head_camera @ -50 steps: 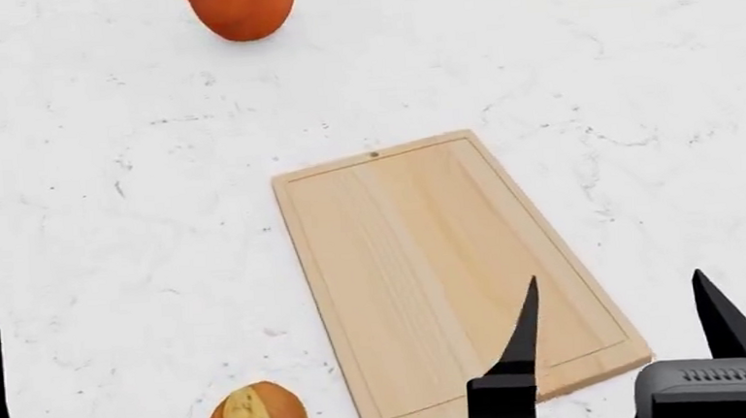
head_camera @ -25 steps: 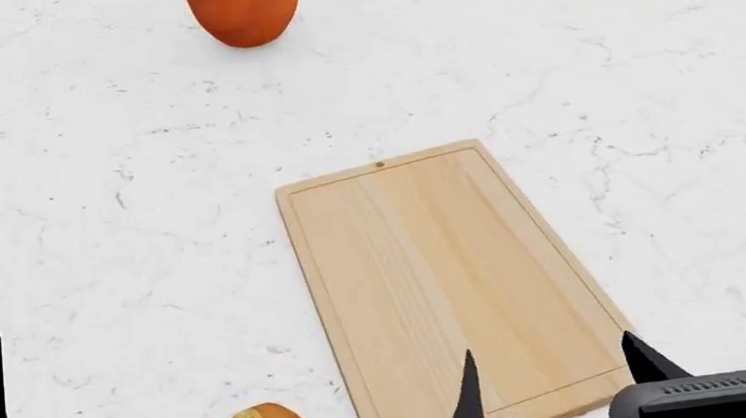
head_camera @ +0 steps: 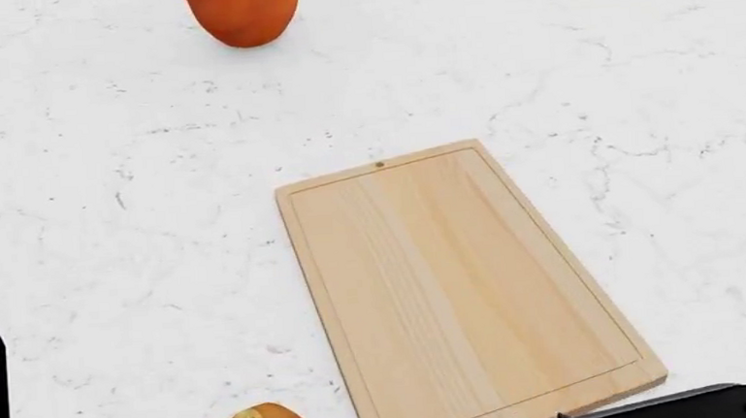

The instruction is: Place the bread and cheese on the cutting board.

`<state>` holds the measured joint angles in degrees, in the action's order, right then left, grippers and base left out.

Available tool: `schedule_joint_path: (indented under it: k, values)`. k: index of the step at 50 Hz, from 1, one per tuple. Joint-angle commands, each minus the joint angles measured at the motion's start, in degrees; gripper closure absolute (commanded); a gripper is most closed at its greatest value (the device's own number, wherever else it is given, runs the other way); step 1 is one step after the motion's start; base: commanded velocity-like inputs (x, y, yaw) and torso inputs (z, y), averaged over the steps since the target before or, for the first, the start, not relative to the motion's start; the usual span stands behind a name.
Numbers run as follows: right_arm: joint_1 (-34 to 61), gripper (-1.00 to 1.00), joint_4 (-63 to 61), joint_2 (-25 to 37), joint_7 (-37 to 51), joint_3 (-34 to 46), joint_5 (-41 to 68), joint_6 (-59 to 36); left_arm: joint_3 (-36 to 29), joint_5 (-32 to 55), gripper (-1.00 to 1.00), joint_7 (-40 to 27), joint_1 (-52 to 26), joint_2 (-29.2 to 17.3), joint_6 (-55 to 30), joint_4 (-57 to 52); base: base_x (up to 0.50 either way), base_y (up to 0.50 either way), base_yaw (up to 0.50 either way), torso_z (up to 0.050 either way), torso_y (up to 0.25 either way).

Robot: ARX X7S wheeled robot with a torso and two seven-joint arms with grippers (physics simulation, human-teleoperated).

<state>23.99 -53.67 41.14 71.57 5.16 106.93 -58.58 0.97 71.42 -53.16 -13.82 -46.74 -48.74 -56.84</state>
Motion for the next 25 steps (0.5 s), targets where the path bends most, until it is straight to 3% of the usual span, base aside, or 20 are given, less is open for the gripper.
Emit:
schedule_joint_path:
  k: [1,25]
  values:
    - [-2.84,-1.00,1.46,-1.67,-2.73,1.29,-4.16,-2.18,0.11,-0.15,-1.00,0.05,0.51,-0.58,0.52,0.19,0.00,0.00,0.00,0.000,0.000]
    - [-6.73,-1.00,8.10,-5.75,-15.20,3.67,-20.34,-5.01,-1.32,-2.13,-1.00,0.86,1.25,-0.53,1.13,0.81,0.00,0.00,0.00,0.000,0.000]
